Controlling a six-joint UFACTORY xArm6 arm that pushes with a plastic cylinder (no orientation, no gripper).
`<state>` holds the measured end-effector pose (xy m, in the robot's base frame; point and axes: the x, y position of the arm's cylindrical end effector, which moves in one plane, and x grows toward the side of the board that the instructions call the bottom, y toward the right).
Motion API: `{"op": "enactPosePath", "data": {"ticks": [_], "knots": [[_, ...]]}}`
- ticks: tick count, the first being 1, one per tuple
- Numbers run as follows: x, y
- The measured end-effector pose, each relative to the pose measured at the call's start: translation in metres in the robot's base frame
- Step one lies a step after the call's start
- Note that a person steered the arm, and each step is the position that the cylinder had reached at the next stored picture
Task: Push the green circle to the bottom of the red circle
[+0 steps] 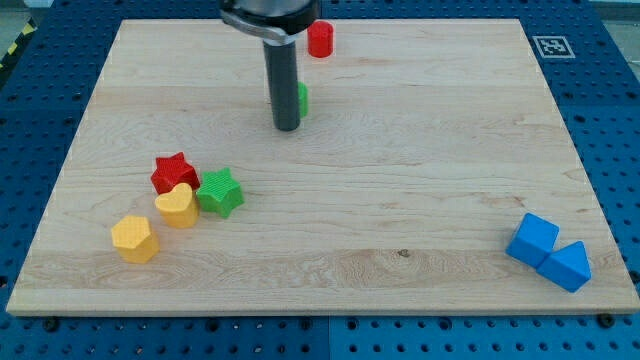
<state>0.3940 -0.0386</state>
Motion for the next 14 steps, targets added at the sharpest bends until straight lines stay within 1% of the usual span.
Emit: {"op": "enactPosePath", "data": {"ticks": [2, 3, 5, 7, 9, 14], "knots": [[-0.033, 0.045], [-0.027, 0.046], [-0.015, 0.042], [-0.006, 0.015], [-0.027, 0.015], [-0.038, -0.013]]}}
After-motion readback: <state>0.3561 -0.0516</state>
